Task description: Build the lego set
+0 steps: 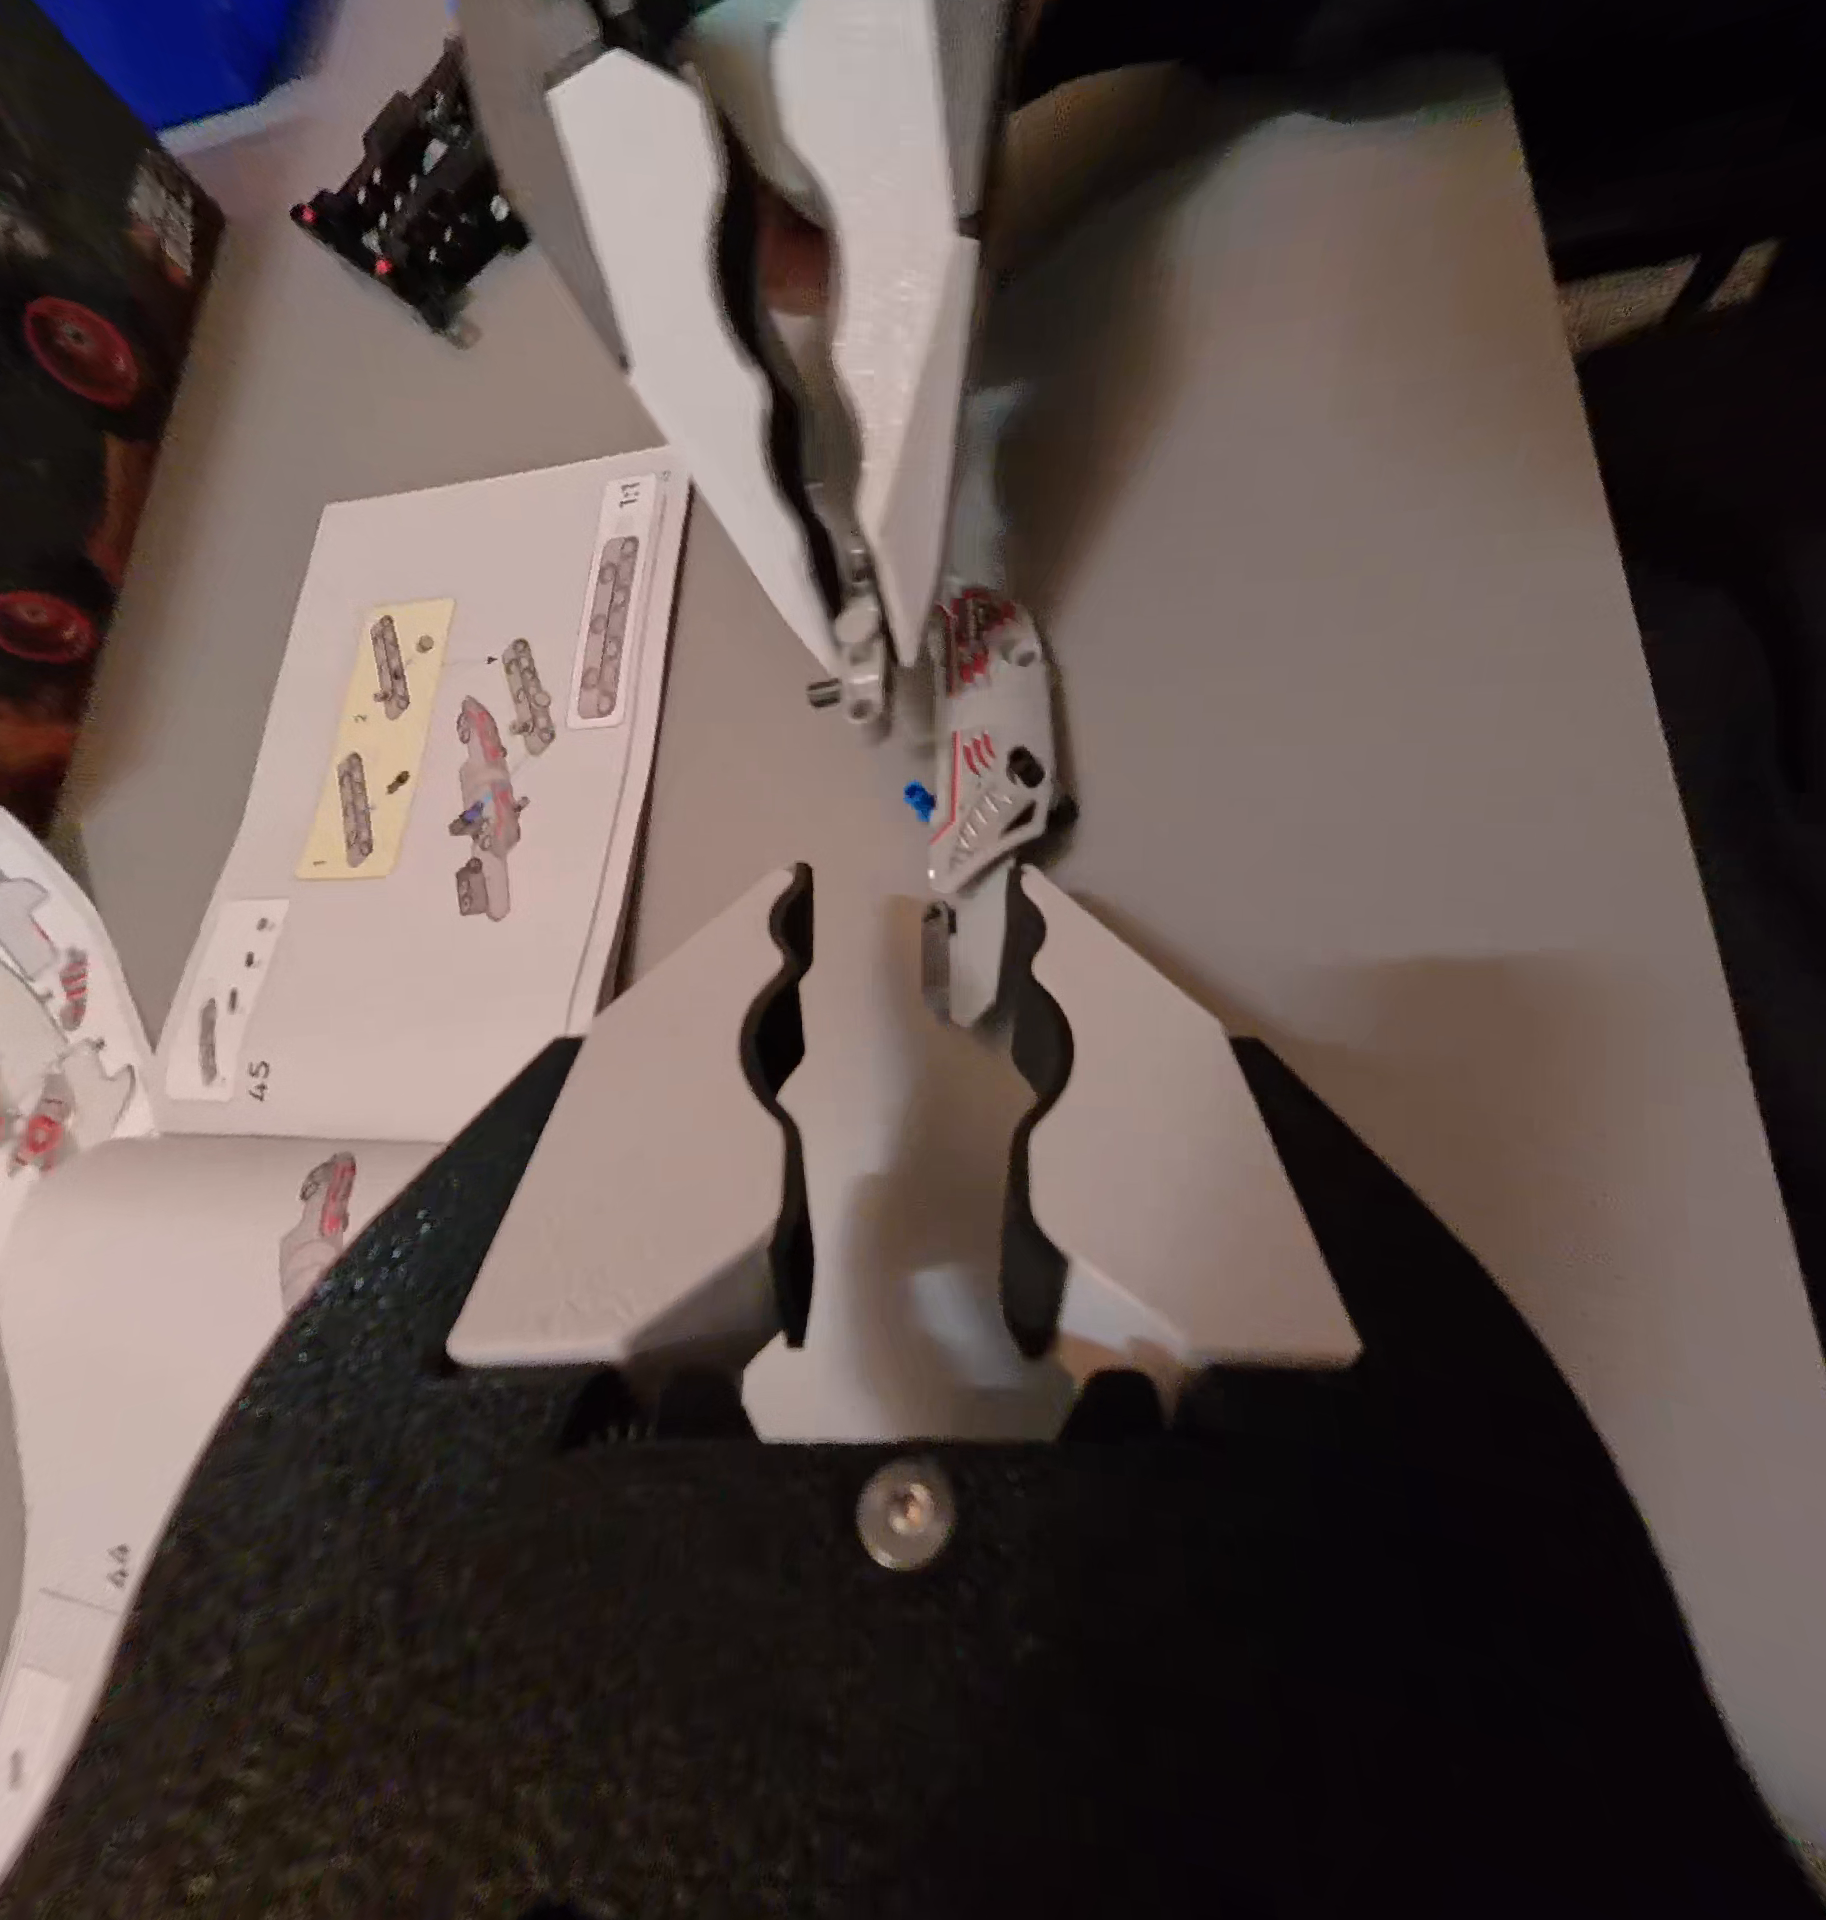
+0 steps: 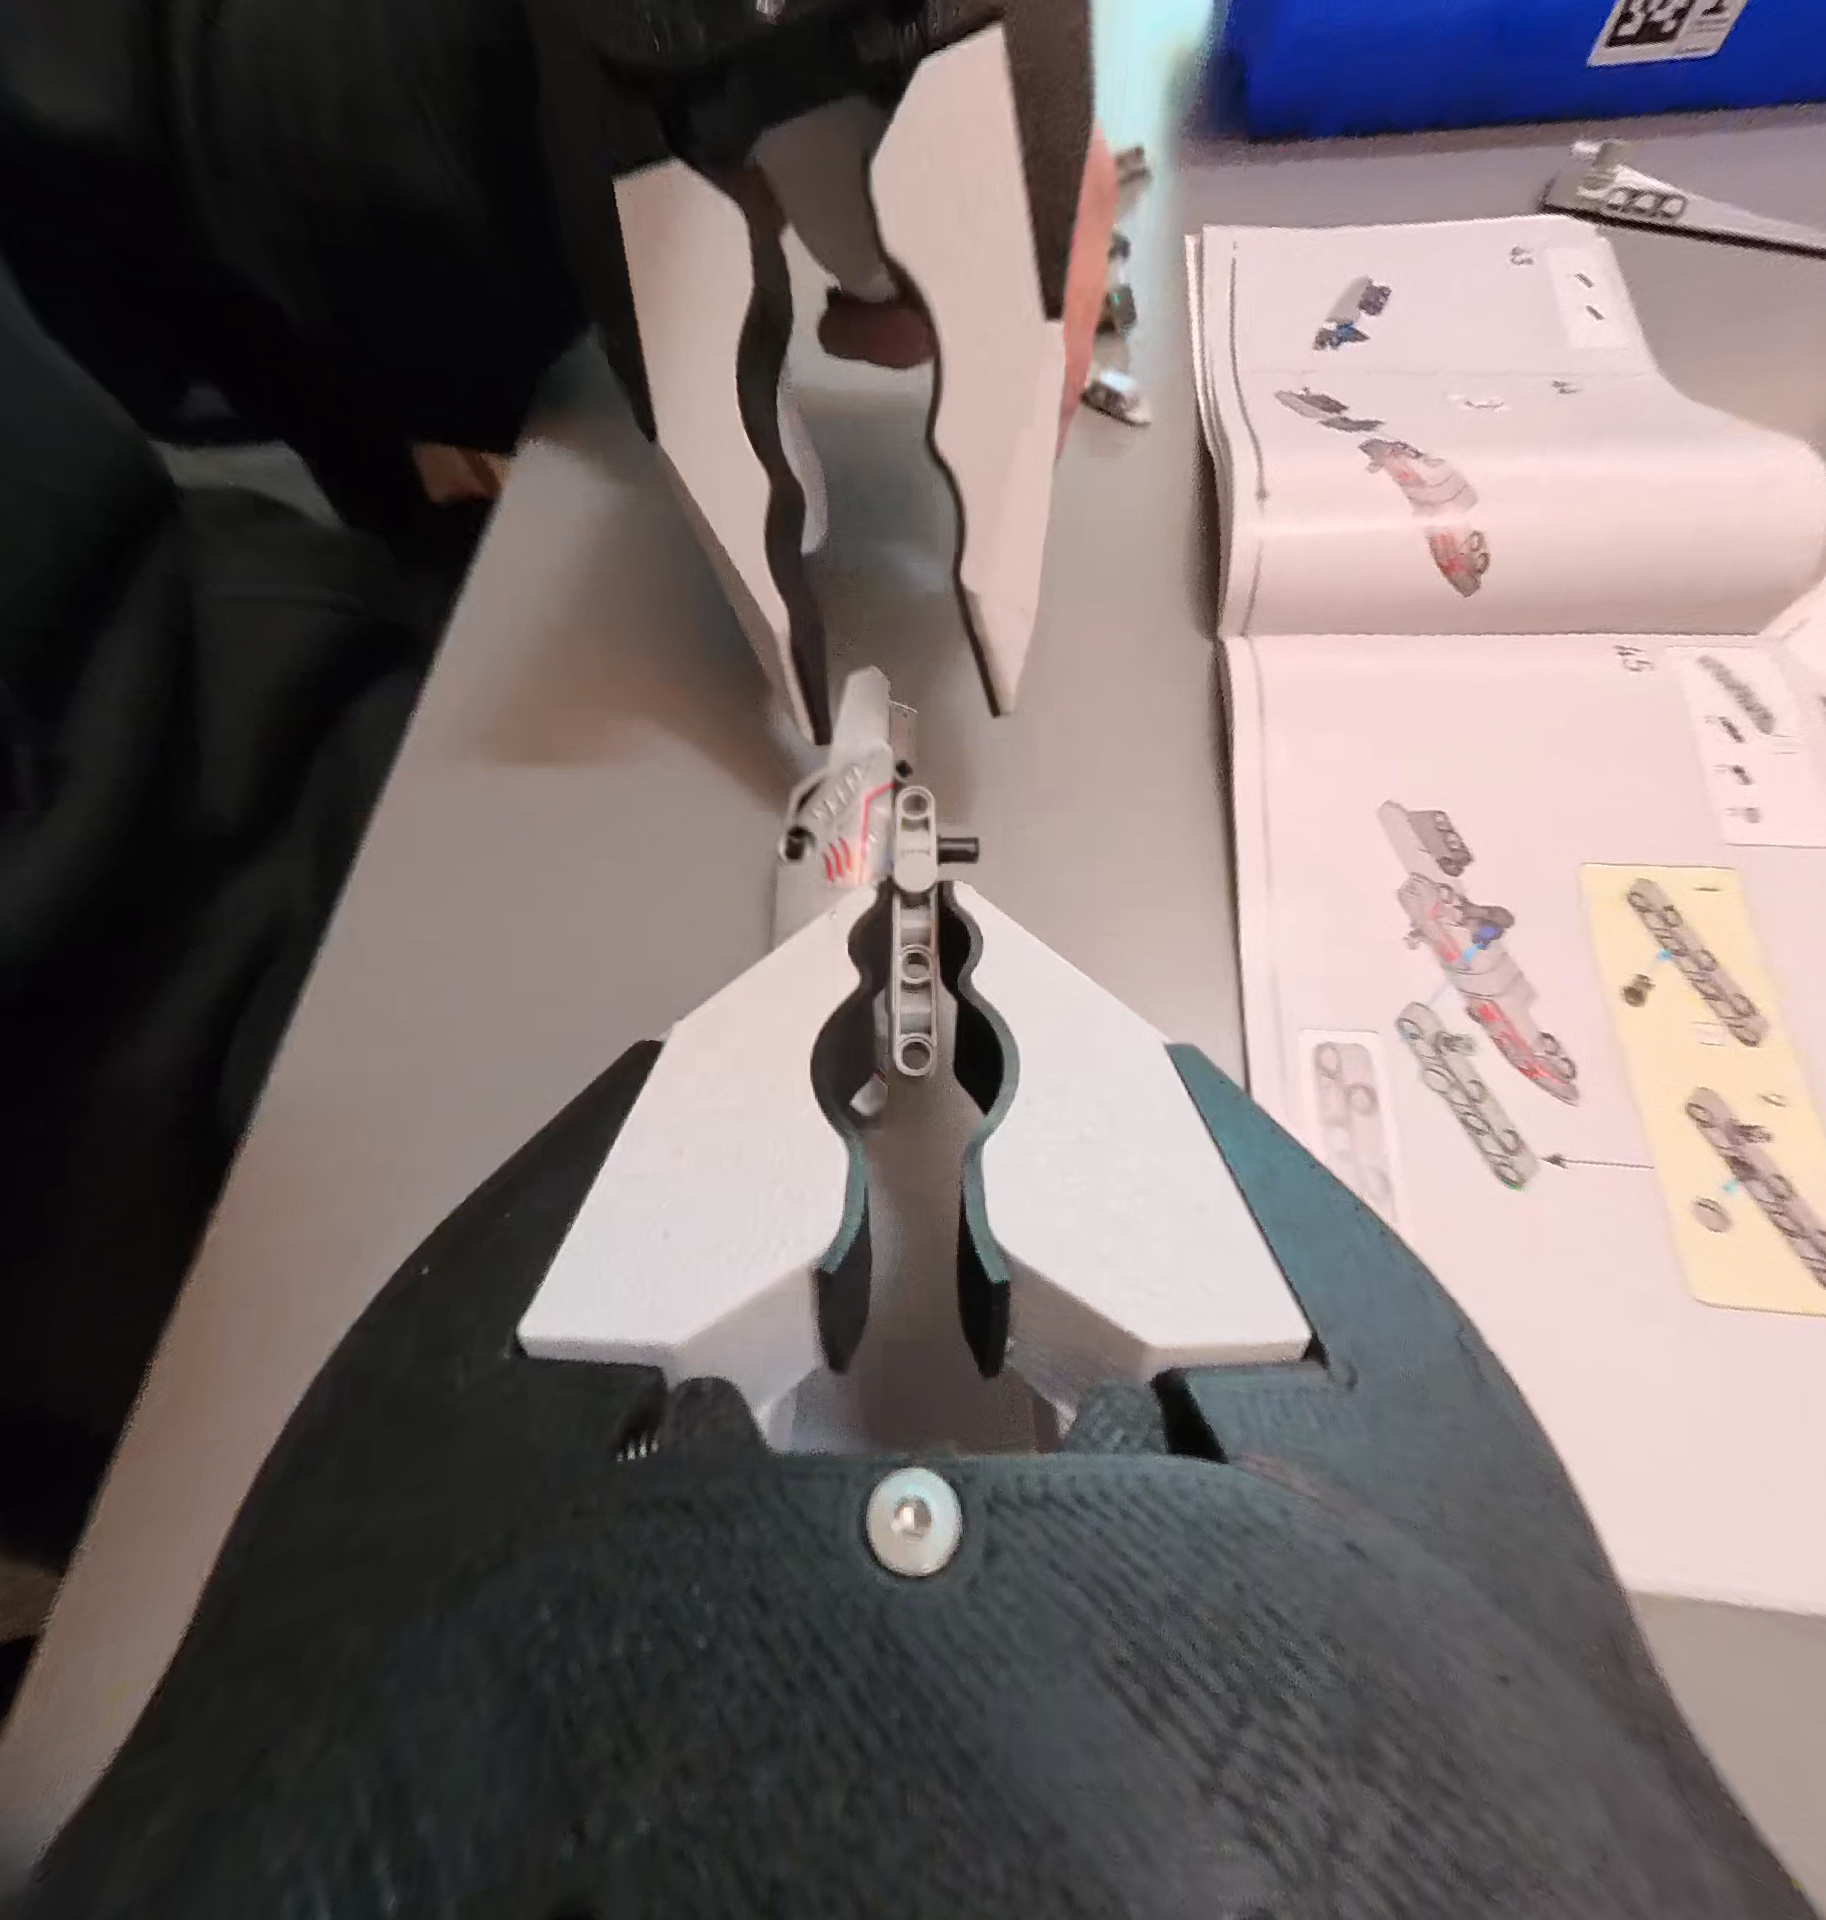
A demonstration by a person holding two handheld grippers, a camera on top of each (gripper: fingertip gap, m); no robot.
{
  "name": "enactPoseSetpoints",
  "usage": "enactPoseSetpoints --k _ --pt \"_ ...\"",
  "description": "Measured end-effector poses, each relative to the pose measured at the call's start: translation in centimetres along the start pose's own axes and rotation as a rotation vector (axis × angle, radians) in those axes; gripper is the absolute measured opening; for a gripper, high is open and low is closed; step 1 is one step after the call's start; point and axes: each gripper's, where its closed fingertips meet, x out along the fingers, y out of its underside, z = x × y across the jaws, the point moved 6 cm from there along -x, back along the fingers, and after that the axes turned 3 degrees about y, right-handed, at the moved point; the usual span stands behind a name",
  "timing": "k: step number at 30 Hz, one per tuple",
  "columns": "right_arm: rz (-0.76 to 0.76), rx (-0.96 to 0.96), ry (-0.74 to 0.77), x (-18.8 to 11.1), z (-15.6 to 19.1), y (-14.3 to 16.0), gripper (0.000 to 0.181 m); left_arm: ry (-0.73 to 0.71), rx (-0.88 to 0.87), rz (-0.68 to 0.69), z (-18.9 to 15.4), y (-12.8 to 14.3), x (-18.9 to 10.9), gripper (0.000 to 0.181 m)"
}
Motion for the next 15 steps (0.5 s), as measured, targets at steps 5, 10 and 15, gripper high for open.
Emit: enactPoseSetpoints --k 5,10,15 --pt "-0.024 0.121 -0.067 0.0 -0.5 -0.2 0.006 -0.057 0.165 0.093 -1.3 -0.3 0.5 0.042" --pt "0.024 0.171 -0.107 0.5 -0.7 0.4 0.006 -0.261 0.411 0.218 -1.7 -0.5 1.9 0.036" --pt "0.043 0.197 -0.145 0.7 -0.7 0.5 0.006 -0.356 0.453 0.188 -2.0 -0.6 2.5 0.032"
